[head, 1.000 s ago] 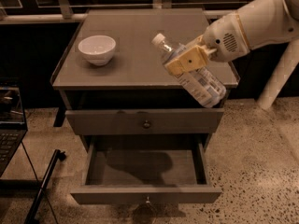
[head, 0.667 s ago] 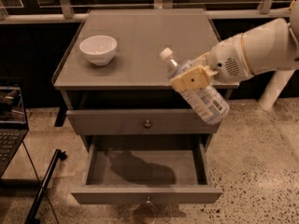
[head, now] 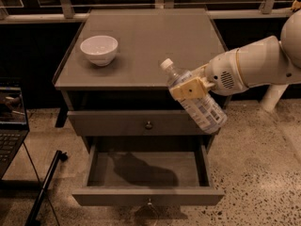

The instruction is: Place blue plastic bottle into middle drawer

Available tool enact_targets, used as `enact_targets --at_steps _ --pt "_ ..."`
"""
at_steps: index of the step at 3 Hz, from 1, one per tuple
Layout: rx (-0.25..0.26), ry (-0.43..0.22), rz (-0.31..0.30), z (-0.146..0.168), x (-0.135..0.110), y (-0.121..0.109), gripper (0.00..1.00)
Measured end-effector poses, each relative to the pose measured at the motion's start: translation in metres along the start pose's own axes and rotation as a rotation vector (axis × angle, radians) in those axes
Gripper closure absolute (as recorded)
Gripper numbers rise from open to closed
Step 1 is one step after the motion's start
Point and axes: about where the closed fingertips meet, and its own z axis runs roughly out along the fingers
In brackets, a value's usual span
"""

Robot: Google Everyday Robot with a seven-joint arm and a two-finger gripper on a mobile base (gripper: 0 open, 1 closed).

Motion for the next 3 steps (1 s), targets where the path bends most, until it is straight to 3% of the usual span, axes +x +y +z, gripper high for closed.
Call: enact_targets --at_steps 1,2,3 --pt "0.023 0.013 0.032 0.011 0.021 -0.002 1.00" --pt "0.073 0.021 0.164 0.034 0.077 -0.010 1.00" --pt "0.101 0.051 0.255 0.065 0.131 -0.019 1.00"
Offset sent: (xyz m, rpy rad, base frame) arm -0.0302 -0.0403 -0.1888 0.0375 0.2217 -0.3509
